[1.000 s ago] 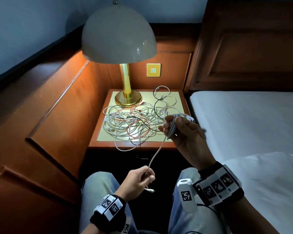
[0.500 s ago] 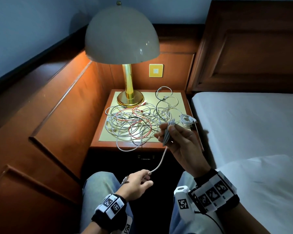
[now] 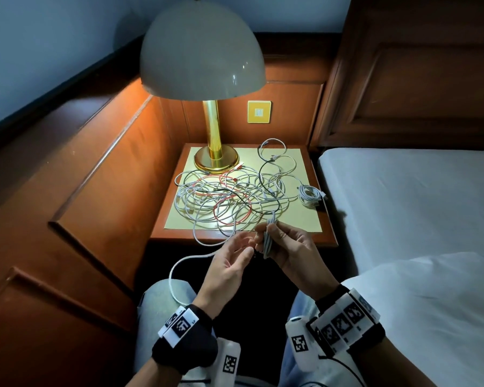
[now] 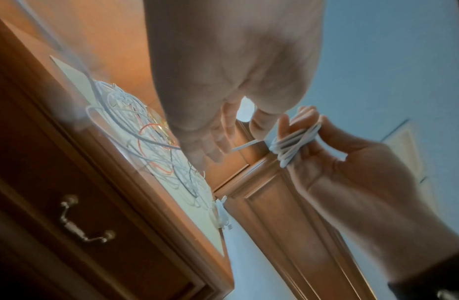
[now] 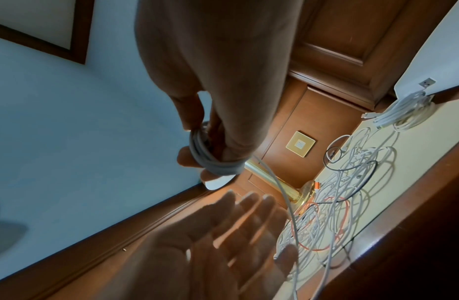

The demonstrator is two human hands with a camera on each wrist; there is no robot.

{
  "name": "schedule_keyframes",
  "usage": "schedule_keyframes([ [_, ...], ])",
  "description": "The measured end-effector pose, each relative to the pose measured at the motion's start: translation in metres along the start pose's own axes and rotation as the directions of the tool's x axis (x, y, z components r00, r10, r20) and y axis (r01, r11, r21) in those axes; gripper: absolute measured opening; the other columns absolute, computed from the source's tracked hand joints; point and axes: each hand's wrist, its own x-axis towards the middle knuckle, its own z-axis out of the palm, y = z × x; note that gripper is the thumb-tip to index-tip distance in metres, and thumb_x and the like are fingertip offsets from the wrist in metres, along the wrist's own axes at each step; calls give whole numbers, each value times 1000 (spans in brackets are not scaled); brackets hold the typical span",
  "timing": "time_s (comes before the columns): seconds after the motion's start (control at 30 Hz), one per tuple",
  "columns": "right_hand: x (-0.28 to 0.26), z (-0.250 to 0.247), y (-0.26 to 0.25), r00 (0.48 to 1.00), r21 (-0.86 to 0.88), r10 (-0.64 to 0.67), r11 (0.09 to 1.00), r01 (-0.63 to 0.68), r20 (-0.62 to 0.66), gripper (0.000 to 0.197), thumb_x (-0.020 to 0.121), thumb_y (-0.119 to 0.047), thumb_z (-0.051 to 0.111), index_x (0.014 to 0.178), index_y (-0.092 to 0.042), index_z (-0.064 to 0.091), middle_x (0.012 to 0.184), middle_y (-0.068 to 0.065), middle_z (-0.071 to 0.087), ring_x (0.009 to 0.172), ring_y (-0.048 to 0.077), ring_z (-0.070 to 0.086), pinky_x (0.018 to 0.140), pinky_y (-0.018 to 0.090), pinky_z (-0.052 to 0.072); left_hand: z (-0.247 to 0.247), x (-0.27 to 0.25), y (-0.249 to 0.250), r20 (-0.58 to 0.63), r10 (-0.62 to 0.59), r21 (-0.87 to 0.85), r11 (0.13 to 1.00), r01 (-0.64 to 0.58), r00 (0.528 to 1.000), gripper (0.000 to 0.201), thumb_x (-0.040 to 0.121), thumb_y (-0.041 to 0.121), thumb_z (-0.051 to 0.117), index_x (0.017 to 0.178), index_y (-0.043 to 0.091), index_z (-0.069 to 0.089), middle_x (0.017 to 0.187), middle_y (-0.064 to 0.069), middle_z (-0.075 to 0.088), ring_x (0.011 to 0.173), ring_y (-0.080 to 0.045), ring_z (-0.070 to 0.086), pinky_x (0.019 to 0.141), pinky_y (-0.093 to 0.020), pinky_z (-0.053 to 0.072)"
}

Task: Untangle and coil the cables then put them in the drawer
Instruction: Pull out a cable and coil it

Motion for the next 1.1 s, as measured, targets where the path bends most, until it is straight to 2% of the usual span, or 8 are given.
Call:
schedule_keyframes([
  [0.27,-3,-2,8,995,-20,58,998,-56,79,25,98,-14,54,103,3,72,87,16,67,80,21,66,79,27,58,0,8,11,22,188,196,962,-188,982,75,86,-23,50,141,27,55,136,1,58,121,-14,62,92,-31,57],
  [0.37,-5,0,8,989,-38,76,997,-72,124,26,99,-14,53,105,5,70,87,17,65,81,23,63,81,28,55,-1,13,15,54,268,254,928,-273,962,60,81,-15,53,126,22,68,128,1,60,114,-19,64,81,-32,59],
  [0.43,-5,-1,8,985,-26,88,996,-84,152,26,100,-15,54,106,6,68,86,17,63,77,22,61,84,32,52,1,14,19,47,286,262,921,-288,957,52,74,-9,52,117,15,70,119,-2,61,100,-16,66,69,-22,54],
  [0.6,-4,-6,5,970,-37,117,993,-111,213,30,102,-14,50,113,11,62,85,18,60,74,22,62,104,55,34,10,14,34,17,175,2,985,-175,984,41,83,-18,52,120,0,52,77,-12,50,48,-7,50,40,-15,41],
  [0.73,-4,-5,1,959,-11,128,991,-130,251,29,100,-16,55,108,9,65,85,18,59,73,23,60,100,46,50,14,20,40,-23,81,-157,984,-84,996,35,92,-11,53,122,8,51,98,-10,55,42,-9,48,32,-16,39],
  [0.8,-4,-5,1,955,-14,133,991,-134,264,28,100,-17,55,108,8,65,84,18,58,73,23,60,98,45,52,16,20,44,-40,54,-204,977,-61,998,37,97,-9,49,124,16,51,94,-1,61,46,-9,56,35,-18,43],
  [0.97,-4,-8,4,942,-26,138,990,-136,307,35,96,-24,65,109,8,64,83,18,56,73,22,58,95,42,52,5,22,30,-91,228,215,955,-205,969,15,94,24,65,106,35,65,90,4,68,80,-18,68,69,-39,56],
  [1.1,-3,-10,4,938,-24,143,989,-143,317,37,95,-26,68,109,7,65,84,17,56,74,22,59,95,43,51,0,25,26,-129,253,283,936,-209,959,12,96,19,67,99,31,68,85,4,71,74,-10,67,67,-28,53],
])
